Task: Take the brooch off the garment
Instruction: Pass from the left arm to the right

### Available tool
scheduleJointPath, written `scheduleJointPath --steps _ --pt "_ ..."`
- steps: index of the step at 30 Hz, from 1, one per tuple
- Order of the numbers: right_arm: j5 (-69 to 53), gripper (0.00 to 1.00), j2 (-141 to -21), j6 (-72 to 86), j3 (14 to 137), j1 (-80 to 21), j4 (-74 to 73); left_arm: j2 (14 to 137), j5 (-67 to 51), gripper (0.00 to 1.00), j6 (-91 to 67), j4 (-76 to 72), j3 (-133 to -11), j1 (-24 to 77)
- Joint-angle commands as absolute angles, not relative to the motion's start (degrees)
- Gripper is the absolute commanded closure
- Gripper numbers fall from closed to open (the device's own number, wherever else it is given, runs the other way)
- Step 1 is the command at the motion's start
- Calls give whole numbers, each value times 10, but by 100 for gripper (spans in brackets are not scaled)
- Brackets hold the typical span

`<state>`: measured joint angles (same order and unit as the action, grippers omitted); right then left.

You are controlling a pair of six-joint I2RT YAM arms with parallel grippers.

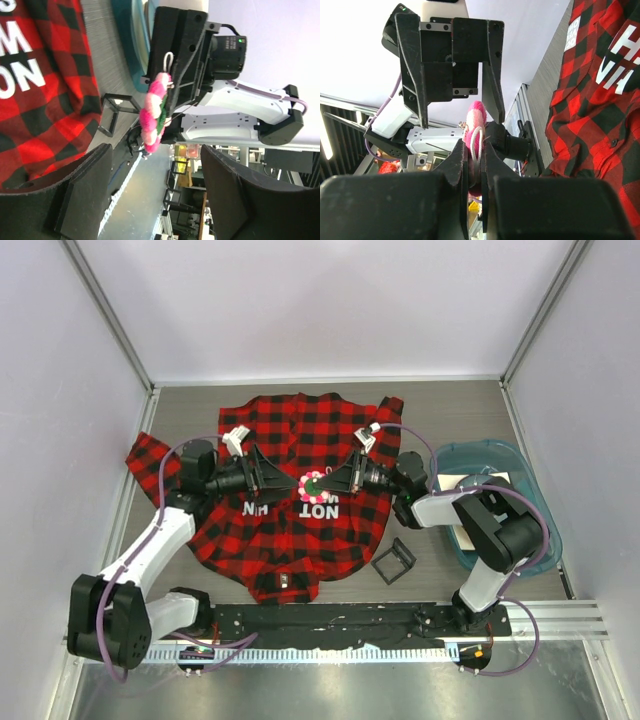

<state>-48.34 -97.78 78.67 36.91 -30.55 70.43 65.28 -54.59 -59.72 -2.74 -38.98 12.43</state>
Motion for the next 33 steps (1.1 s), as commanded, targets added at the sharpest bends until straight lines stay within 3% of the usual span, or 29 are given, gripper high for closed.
scheduleJointPath --steps 1,4,9,13,15,18,19,27,33 --pt "-493 99 -969 790 395 -303 740 664 -586 28 -652 -167 -390 136" --pt "-491 99 -969 791 398 -307 740 686 -584 32 -739 -296 -358 148" --pt "-492 99 -969 795 401 -313 744 721 -581 32 -756 -335 -369 169" --pt "-490 99 -956 788 398 -313 732 734 -583 60 -754 -342 -377 170" --pt "-486 99 -950 774 396 -313 714 732 -582 69 -748 -339 -375 170" --pt "-476 95 -940 766 389 -312 701 728 -577 97 -740 -327 -369 170" --pt "-475 94 -939 766 387 -310 699 725 -572 100 -736 -320 -368 170" --pt "-461 77 -921 777 363 -309 717 707 -552 100 -701 -277 -362 170" --pt "-455 70 -904 765 349 -301 706 707 -549 100 -701 -273 -358 170"
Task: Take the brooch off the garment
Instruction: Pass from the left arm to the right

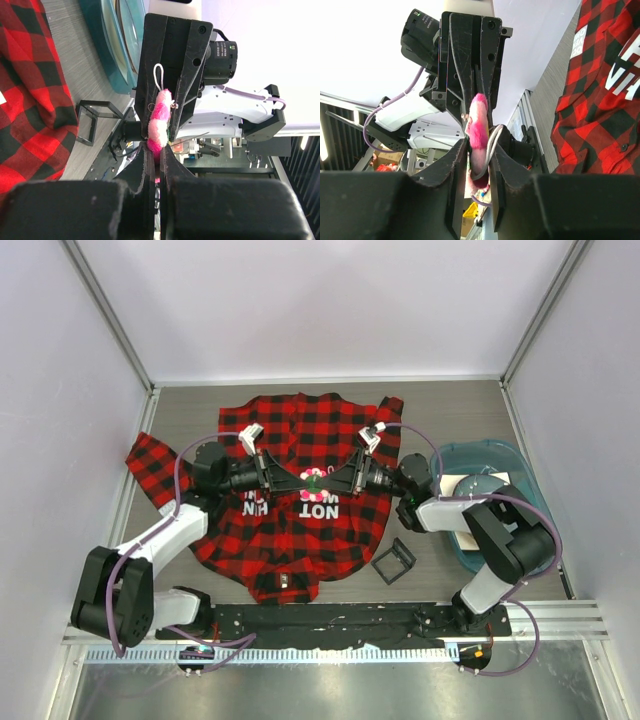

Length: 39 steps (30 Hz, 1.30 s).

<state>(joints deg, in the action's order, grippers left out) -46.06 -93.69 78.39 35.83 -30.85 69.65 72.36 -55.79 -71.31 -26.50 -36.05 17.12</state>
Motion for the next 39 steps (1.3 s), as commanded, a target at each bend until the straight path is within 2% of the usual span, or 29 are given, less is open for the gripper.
scheduleJointPath --steps 1,5,10,13,18,21,23,25,26,29,34,39 --pt "-454 70 -898 762 347 -299 702 707 -548 100 -701 -272 -358 170" --pt "-455 69 -889 754 346 -298 688 710 -549 100 -704 -274 -358 170" --pt "-458 79 -896 750 358 -301 686 713 -548 100 -708 -283 -360 170" --pt "-458 74 -907 759 366 -304 703 713 -550 100 -711 -287 -359 170" --pt "-456 73 -918 762 372 -308 714 712 -549 100 -712 -286 -358 170" --pt "-454 80 -925 766 376 -315 722 710 -550 100 -713 -286 -358 171" --pt "-455 96 -929 773 380 -317 729 708 -551 100 -715 -288 -361 171" --pt "-449 99 -932 780 375 -316 742 701 -552 98 -708 -285 -364 171" --pt "-446 99 -929 780 374 -315 739 694 -548 86 -702 -271 -366 171" --pt "-437 99 -929 781 368 -314 737 668 -532 61 -666 -237 -366 171" --pt "-432 99 -928 799 361 -312 749 636 -522 45 -621 -197 -369 171" --pt "-430 99 -929 805 367 -312 742 605 -469 41 -523 -135 -388 185"
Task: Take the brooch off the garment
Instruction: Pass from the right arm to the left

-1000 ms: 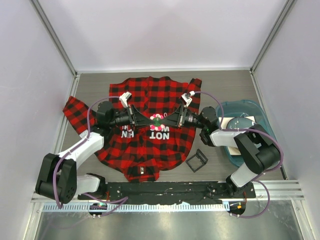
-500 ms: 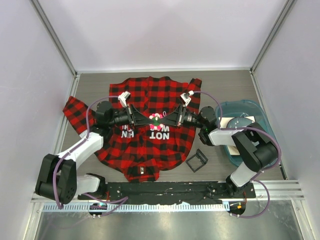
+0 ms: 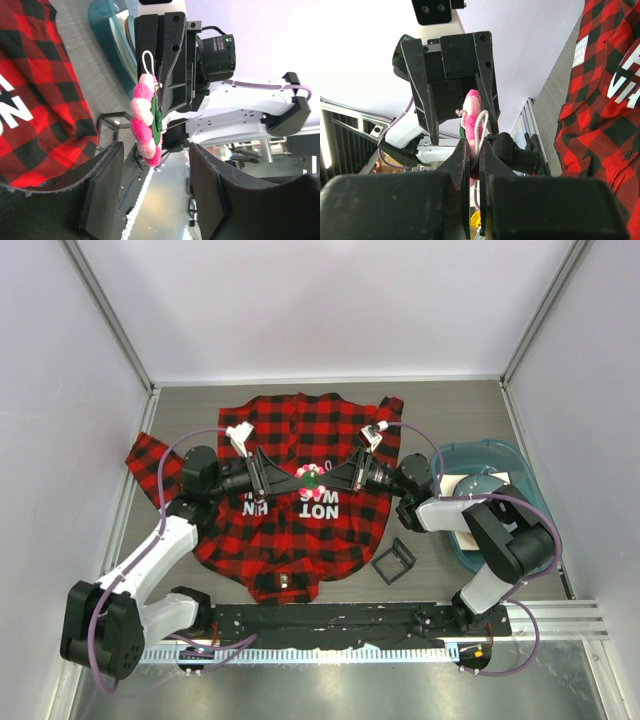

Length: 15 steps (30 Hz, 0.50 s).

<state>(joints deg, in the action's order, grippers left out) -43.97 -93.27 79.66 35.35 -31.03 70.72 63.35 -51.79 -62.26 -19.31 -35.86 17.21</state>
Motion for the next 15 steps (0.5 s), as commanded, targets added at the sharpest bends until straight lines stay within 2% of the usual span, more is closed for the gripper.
scheduleJointPath --steps 1,7,15 --pt "-431 99 -929 806 368 -312 742 599 -450 41 -504 -99 -397 198" --pt "-432 99 -922 795 381 -316 718 586 -380 35 -466 -126 -390 228" --pt "-432 99 -914 772 384 -321 694 625 -386 40 -486 -156 -404 231"
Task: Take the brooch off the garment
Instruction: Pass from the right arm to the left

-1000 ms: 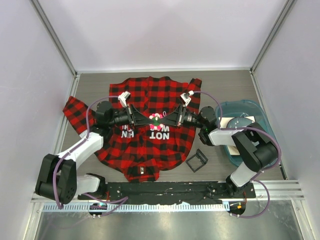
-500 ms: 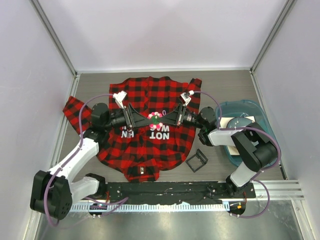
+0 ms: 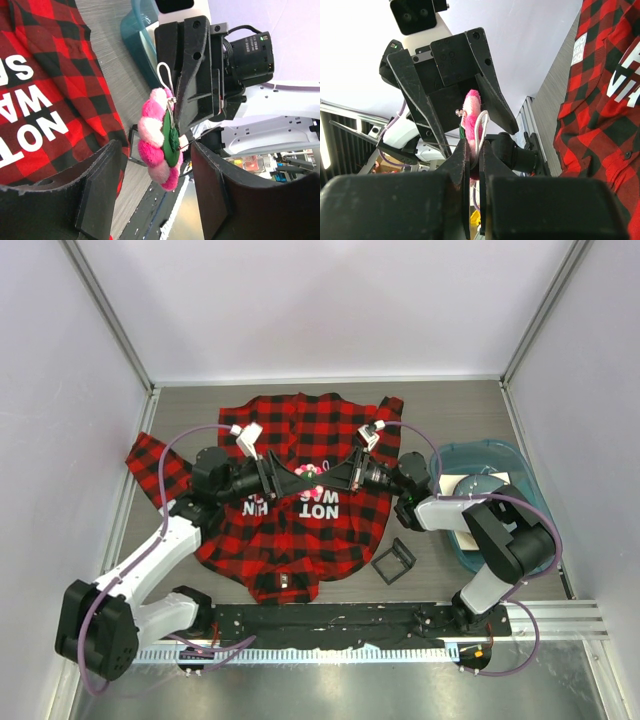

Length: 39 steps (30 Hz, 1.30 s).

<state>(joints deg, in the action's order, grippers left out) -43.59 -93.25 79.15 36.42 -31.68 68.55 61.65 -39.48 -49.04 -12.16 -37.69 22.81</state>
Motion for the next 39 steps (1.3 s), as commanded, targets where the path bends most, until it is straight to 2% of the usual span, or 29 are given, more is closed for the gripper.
scheduleJointPath --steps 1,12,24,31,39 --pt "-432 99 -914 772 384 -321 693 628 -386 40 -490 -159 -404 230" --pt "-432 99 -907 742 392 -331 655 635 -381 40 -506 -177 -400 231" --pt "-425 99 -904 739 385 -332 654 625 -386 52 -510 -179 -385 231" --pt "-423 99 -904 739 383 -331 656 617 -384 64 -510 -175 -378 231" --pt "-422 99 -904 737 381 -331 652 613 -378 64 -514 -174 -375 230"
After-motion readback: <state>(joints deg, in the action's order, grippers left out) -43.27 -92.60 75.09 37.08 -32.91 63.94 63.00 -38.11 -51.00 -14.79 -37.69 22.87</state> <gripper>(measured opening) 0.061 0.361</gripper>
